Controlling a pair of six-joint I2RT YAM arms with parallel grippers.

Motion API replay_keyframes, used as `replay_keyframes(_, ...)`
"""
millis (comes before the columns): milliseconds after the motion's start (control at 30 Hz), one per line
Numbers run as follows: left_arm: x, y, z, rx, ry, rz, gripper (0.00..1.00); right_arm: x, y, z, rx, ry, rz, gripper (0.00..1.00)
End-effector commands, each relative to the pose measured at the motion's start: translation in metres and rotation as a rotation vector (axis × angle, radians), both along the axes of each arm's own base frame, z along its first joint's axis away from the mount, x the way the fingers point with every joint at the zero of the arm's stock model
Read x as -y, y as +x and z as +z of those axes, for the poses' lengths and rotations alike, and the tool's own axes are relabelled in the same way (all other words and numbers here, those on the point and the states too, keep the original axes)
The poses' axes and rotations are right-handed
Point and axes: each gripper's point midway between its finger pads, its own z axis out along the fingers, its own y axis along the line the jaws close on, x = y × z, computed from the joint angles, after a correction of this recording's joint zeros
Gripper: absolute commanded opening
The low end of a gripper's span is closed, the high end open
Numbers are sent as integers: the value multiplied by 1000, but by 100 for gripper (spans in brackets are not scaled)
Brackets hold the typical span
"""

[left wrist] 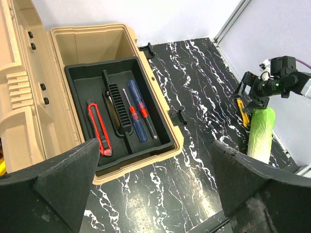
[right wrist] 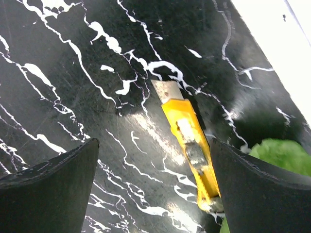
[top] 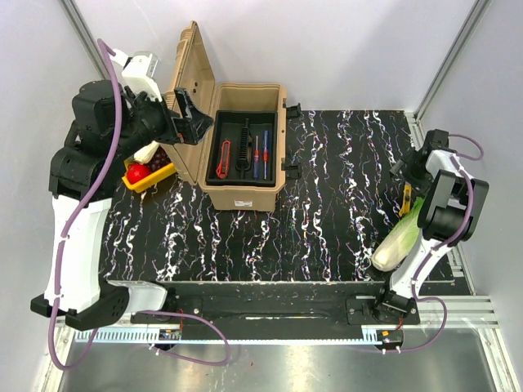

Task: Pack the tool kit

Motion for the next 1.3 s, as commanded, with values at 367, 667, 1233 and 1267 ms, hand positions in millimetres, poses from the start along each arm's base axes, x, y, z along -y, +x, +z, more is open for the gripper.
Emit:
replay_keyframes(367,1,8,3,22,13,6,99,-57,1,-34,-8,232,40,95)
replay_keyframes(667,5,0,9,35,-15,-26,99,-73,-30,-39,-110,105,47,95)
replay_keyframes(1233,8,-7,16,51,-40,-50,99,-40,-34,30,57,-44,-247,98)
replay_keyframes(1267,8,-6,15,49,-40,-49,99,-40,-35,34,67,-34,-282,97)
